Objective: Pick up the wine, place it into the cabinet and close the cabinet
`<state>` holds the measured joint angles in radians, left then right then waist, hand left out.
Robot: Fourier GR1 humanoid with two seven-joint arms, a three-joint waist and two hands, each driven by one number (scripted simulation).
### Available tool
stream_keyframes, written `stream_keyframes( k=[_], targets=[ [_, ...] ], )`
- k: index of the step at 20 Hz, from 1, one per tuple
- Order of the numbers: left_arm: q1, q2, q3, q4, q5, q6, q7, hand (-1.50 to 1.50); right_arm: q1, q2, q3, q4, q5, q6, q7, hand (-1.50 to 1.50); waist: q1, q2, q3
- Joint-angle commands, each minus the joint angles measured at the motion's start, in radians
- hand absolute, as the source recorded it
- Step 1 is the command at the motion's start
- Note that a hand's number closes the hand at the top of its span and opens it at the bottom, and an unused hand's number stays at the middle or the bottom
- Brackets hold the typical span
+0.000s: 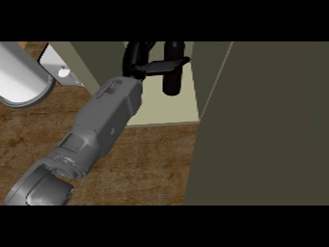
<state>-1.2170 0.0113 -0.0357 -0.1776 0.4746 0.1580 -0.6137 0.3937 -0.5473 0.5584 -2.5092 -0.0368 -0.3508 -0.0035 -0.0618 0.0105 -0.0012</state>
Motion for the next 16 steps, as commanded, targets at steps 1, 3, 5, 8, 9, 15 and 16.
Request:
stream_keyframes(
  k=[1, 3, 5, 8, 9, 15, 16],
  targets=[
    [0.008, -0.011, -0.011, -0.024, 0.007, 0.012, 0.012, -1.5, 0.102, -0.04, 0.007, -0.234, -0.044, 0.002, 0.07, -1.5, 0.007, -0.013, 0.001],
    [0.043, -0.011, -0.036, -0.055, 0.025, -0.013, 0.008, -1.5, 0.07, -0.022, 0.006, -0.193, -0.036, 0.0, 0.077, -1.5, 0.014, -0.012, 0.001],
    [0.017, -0.011, -0.018, -0.065, 0.013, -0.012, 0.051, -1.5, 0.116, -0.042, -0.027, -0.253, -0.071, -0.004, 0.081, -1.5, 0.027, -0.017, 0.001],
    [0.08, -0.011, -0.037, -0.098, 0.024, -0.049, 0.033, -1.5, 0.111, -0.041, -0.033, -0.243, -0.059, -0.01, 0.092, -1.5, 0.032, -0.017, 0.001],
    [0.12, -0.011, -0.071, -0.151, 0.049, -0.081, 0.034, -1.5, 0.069, 0.006, -0.016, -0.143, -0.043, -0.015, 0.039, -1.5, 0.039, -0.021, 0.001],
    [0.236, -0.011, -0.134, -0.275, 0.109, -0.134, 0.048, -1.5, 0.098, -0.045, -0.067, -0.231, -0.067, -0.013, 0.114, -1.5, 0.042, -0.023, 0.001],
    [0.275, -0.011, -0.169, -0.319, 0.127, -0.114, 0.064, -1.5, 0.1, -0.034, -0.045, -0.213, -0.049, -0.015, 0.091, -1.5, 0.045, -0.03, 0.001]
  ],
)
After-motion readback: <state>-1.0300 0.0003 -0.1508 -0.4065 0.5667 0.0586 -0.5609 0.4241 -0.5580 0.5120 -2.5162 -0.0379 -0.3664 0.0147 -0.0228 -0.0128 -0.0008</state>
